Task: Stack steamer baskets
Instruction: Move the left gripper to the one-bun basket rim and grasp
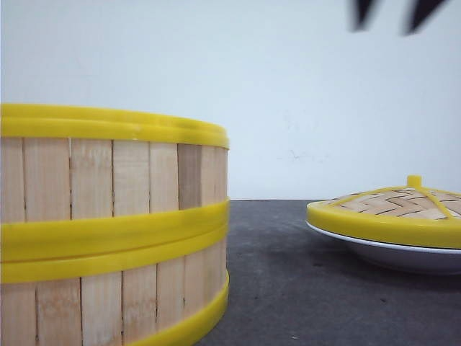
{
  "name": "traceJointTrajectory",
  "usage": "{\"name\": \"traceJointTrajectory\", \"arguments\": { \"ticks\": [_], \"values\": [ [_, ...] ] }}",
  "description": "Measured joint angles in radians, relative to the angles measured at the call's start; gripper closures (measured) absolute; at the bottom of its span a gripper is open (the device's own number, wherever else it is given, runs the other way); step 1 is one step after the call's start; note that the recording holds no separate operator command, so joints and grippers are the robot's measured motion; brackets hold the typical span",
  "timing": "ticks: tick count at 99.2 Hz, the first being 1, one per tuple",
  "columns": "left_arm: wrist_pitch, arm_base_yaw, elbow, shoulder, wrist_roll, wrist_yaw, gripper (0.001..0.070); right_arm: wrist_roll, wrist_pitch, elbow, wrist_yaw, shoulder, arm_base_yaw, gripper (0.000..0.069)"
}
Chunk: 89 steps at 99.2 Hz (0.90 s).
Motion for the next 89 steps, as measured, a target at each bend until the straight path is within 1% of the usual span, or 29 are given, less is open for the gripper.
{"name": "traceJointTrajectory", "arguments": {
  "ticks": [18,26,31,46,54,65,68,75,89],
  "values": [
    [0.025,0.048,0.000,0.112,-0.001,0.000,0.0210,-0.011,-0.089,0.000,0.045,-0.130,-0.142,0.0257],
    [0.049,0.055,0.000,0.161,-0.001,0.000,0.0211,-0.017,-0.127,0.000,0.046,-0.172,-0.181,0.0257],
    [0.060,0.055,0.000,0.190,-0.001,0.000,0.0228,-0.018,-0.150,0.000,0.046,-0.194,-0.194,0.0257],
    [0.083,0.055,0.000,0.274,-0.002,0.000,0.0336,-0.019,-0.179,0.000,0.046,-0.256,-0.200,0.0257],
    [0.105,0.055,0.000,0.314,-0.007,0.000,0.0435,-0.019,-0.179,0.000,0.046,-0.281,-0.200,0.0257],
    [0.109,0.055,0.000,0.341,-0.015,0.000,0.0615,-0.018,-0.187,0.000,0.046,-0.302,-0.200,0.0257],
    [0.109,0.055,0.000,0.344,-0.020,0.000,0.0647,-0.018,-0.191,0.000,0.046,-0.306,-0.200,0.0257],
    [0.119,0.055,0.000,0.346,-0.028,-0.002,0.0677,-0.018,-0.199,0.000,0.046,-0.312,-0.200,0.0257],
    [0.134,0.055,0.000,0.346,-0.037,-0.002,0.0687,-0.018,-0.214,0.000,0.046,-0.312,-0.200,0.0257]
  ]
}}
